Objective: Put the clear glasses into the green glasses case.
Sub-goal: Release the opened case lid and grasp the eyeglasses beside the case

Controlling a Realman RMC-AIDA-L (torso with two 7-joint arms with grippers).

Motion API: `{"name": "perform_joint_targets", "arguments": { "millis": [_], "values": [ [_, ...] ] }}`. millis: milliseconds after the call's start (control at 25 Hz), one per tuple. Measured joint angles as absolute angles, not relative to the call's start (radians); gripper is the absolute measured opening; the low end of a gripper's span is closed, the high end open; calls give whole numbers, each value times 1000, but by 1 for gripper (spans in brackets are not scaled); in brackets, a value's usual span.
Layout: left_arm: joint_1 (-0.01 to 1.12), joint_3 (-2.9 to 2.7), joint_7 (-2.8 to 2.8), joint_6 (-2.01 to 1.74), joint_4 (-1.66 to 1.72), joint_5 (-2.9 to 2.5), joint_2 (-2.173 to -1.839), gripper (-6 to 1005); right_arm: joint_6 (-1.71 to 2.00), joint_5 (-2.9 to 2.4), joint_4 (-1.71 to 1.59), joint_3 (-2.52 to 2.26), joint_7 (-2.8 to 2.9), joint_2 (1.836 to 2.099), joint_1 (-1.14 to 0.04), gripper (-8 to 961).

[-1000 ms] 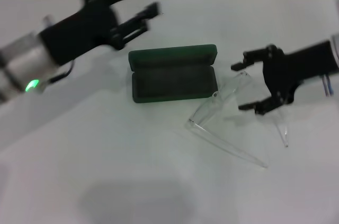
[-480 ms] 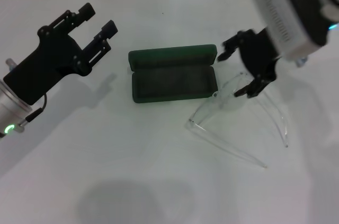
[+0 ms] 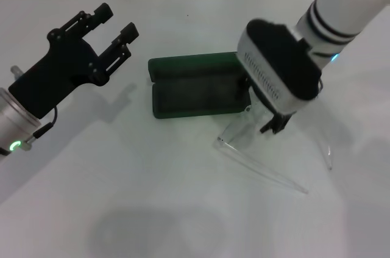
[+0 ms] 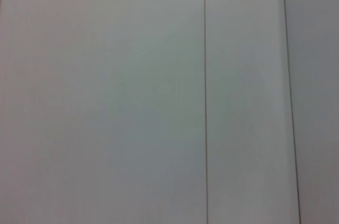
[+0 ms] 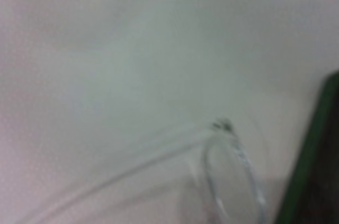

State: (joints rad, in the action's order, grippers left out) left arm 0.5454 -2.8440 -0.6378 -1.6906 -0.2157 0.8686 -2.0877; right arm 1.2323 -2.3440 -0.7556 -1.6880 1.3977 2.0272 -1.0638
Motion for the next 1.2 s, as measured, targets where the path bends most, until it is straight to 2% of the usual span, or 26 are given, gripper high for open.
{"name": "perform_joint_targets", "arguments": {
  "millis": [440,680,1120,1200],
  "values": [
    [543,-2844,-637,-1666,-203,867,-2089,581,1208,-2299,-788,-1805,1434,2028,-1051,769],
    [538,-2844,-637,-1666,-201,866,-2089,581,1192,-2311,-789,-1818,1455,2028,-1044,605],
    [535,-2844,-637,-1666,-201,865,-2089,581,1222,-2303,-839,-1752,1454,2025,-1007,367],
    [532,-2844,-637,-1666,-201,864,-2089,581,1240,-2307,-869,-1739,1453,2022,-987,293]
  ]
}}
